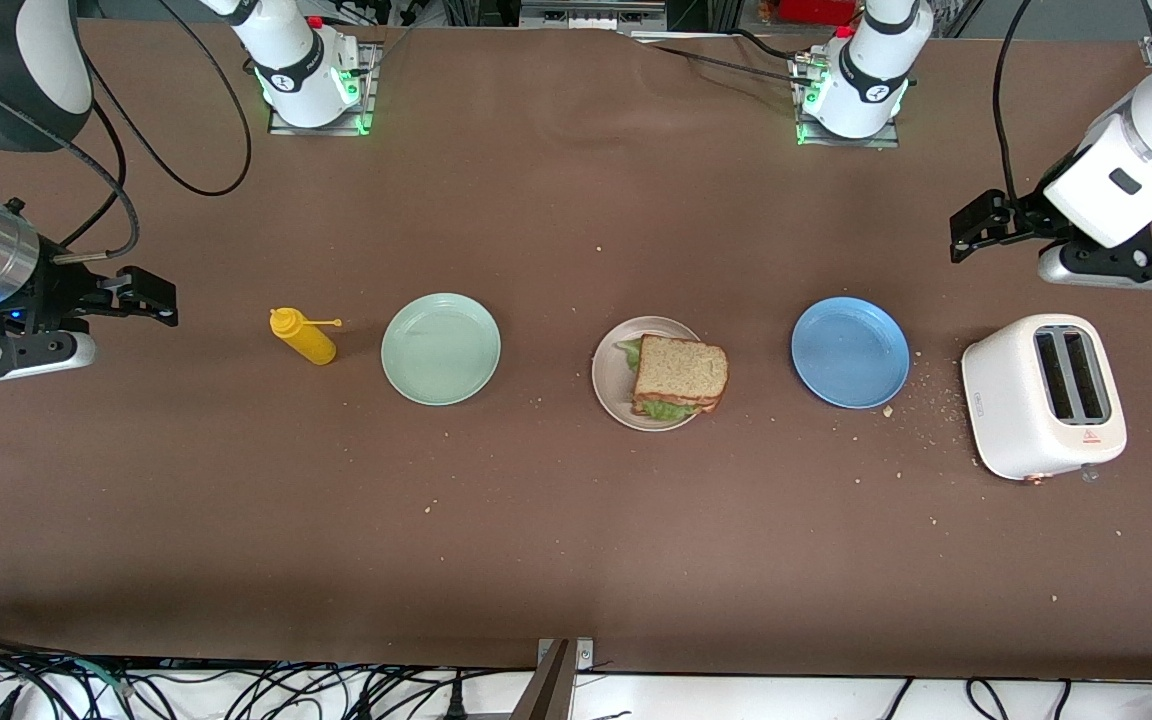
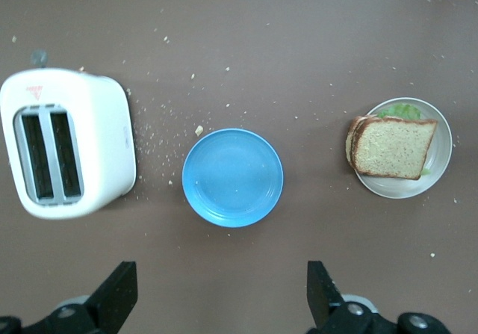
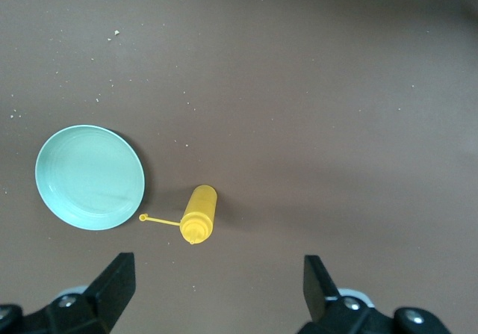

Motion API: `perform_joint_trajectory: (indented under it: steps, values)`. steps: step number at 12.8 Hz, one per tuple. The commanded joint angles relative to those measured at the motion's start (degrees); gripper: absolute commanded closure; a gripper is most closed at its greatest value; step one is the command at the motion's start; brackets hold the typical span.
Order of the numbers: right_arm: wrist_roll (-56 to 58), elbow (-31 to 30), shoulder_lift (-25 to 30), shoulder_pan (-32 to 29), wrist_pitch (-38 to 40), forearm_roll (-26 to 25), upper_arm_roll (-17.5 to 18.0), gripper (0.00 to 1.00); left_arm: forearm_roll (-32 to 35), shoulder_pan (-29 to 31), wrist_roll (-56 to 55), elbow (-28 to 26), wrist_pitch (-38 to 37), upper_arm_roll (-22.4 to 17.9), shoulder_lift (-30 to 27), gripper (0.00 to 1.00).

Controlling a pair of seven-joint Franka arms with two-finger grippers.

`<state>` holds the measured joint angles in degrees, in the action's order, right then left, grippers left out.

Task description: Make sandwich in beige plate with both arms

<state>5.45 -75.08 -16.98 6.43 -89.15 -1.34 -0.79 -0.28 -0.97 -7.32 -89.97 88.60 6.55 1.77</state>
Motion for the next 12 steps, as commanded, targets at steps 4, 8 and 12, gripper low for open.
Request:
perform_joint_trajectory:
  steps: [4,8,12]
  values:
    - [0.09,0.11,-0.07,0.08,-0.06,0.90,0.08,0.00,1.42,0.80,-2.70,-4.25,2.72,-0.22,-3.70,0.00]
    - [0.18,0.29,-0.43,0.07,-0.06,0.90,0.00,0.00,1.42,0.54,-3.05,-3.11,1.93,0.22,-2.30,0.00]
    - [0.18,0.20,-0.43,0.08,-0.06,0.99,0.08,0.00,1.42,0.53,-2.79,-3.10,1.93,0.22,-2.30,0.00]
